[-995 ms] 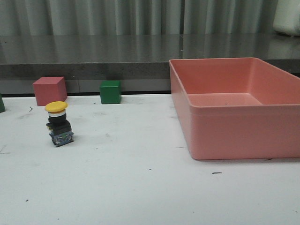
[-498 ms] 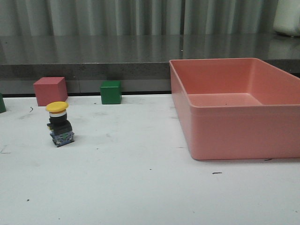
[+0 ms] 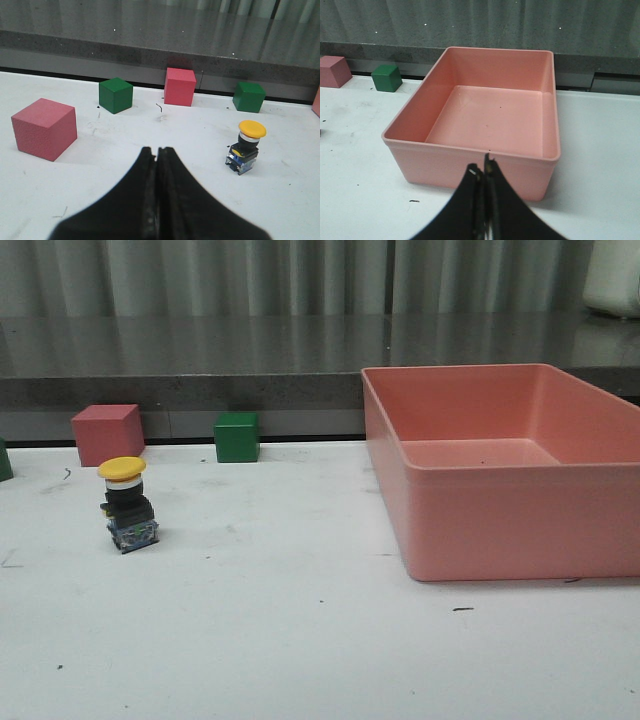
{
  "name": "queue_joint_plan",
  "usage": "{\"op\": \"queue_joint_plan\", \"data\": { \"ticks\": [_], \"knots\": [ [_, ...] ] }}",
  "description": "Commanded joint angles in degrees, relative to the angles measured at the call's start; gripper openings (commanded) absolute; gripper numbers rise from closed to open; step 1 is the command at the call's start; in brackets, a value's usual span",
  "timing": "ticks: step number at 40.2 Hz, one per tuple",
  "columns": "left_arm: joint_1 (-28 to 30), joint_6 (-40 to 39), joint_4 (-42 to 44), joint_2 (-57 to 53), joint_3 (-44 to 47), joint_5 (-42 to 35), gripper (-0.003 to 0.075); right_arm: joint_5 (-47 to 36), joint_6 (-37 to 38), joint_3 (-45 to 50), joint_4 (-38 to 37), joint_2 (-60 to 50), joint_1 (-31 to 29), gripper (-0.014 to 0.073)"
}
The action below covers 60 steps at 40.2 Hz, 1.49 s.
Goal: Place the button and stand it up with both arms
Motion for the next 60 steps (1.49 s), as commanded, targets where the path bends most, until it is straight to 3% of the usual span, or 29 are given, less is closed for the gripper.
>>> {"op": "queue_joint_plan", "data": {
  "ticks": [1, 7, 60],
  "knots": [
    [0.1, -0.6, -0.5, -1.2, 0.1, -8.3, -0.002, -4.8, -0.4, -1.6, -0.5, 0.5, -0.2, -0.0066],
    [0.1, -0.6, -0.5, -1.2, 4.4, -15.2, -0.002, -4.8, -0.4, -1.6, -0.5, 0.5, -0.2, -0.0066],
    [0.1, -0.6, -0.5, -1.2, 4.3, -14.5, -0.002, -5.6, -0.4, -0.9, -1.7, 0.5, -0.2, -0.0066]
  ]
}}
